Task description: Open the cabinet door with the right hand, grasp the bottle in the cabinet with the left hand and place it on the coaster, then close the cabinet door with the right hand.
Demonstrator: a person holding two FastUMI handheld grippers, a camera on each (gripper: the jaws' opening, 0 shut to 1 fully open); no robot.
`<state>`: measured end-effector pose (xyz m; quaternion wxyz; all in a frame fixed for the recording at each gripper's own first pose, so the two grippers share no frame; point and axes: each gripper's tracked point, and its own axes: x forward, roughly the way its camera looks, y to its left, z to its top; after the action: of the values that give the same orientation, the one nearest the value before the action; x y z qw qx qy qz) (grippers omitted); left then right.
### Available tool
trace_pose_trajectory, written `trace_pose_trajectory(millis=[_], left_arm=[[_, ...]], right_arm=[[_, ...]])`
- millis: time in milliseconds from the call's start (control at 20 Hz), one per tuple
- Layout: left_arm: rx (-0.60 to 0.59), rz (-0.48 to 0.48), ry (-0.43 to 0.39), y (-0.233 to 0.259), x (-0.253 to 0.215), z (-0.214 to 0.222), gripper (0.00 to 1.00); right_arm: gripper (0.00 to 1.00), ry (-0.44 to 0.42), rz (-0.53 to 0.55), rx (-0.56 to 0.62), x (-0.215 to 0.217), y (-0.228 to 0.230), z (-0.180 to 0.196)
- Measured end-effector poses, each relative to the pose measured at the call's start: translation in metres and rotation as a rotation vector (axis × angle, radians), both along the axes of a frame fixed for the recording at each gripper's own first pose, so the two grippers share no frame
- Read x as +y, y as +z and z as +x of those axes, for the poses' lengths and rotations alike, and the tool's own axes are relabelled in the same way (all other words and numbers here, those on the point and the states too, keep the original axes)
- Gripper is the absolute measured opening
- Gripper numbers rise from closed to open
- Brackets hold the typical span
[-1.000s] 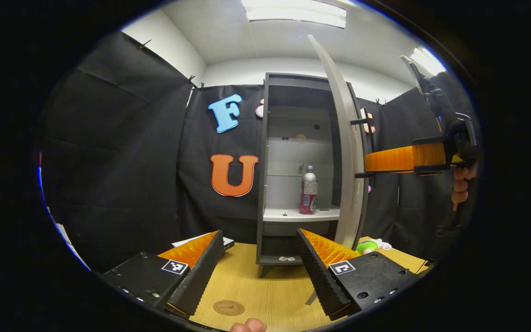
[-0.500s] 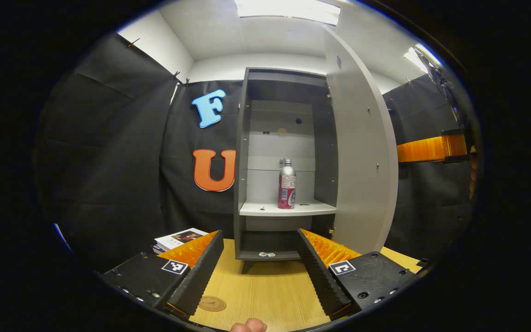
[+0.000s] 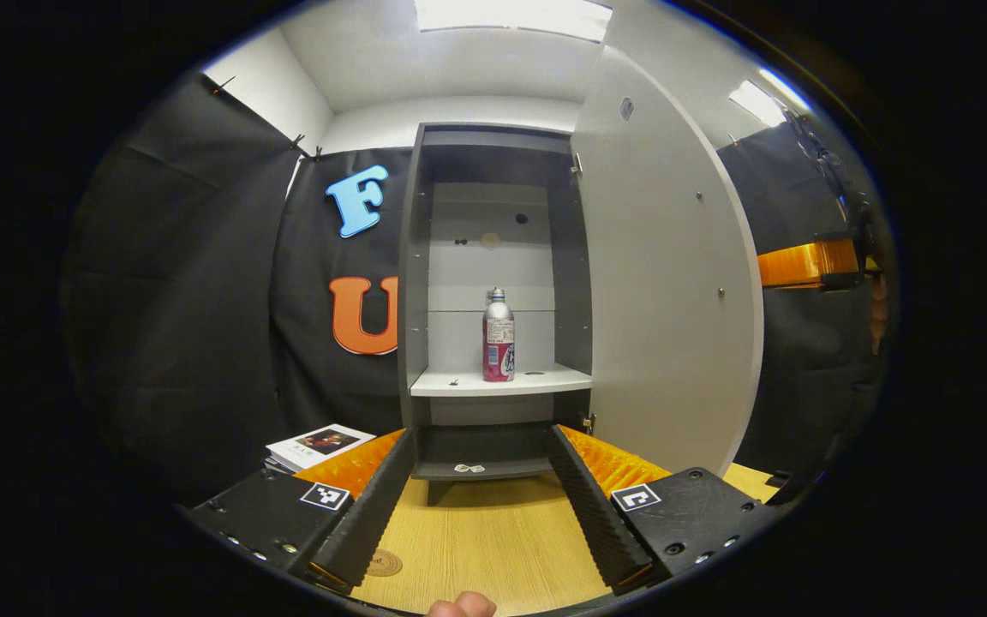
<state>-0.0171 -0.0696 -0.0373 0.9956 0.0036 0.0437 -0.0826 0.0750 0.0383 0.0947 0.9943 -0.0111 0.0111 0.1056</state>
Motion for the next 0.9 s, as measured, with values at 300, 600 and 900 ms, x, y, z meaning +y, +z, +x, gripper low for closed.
trace_pose_trajectory(millis=[300,600,900], left_arm=[[0.003,0.010,0.002,0.000,-0.002,-0.005,0.95],[-0.002,0.016,0.017,0.002,-0.002,-0.009,0.95],[0.004,-0.008,0.052,-0.001,-0.001,-0.011,0.95]], right_arm=[[0.04,-0.101,0.005,-0.025,-0.031,0.003,0.004],[0.04,-0.092,0.002,-0.019,-0.036,-0.002,-0.003],[0.04,-0.113,0.055,0.013,-0.040,-0.012,0.004]])
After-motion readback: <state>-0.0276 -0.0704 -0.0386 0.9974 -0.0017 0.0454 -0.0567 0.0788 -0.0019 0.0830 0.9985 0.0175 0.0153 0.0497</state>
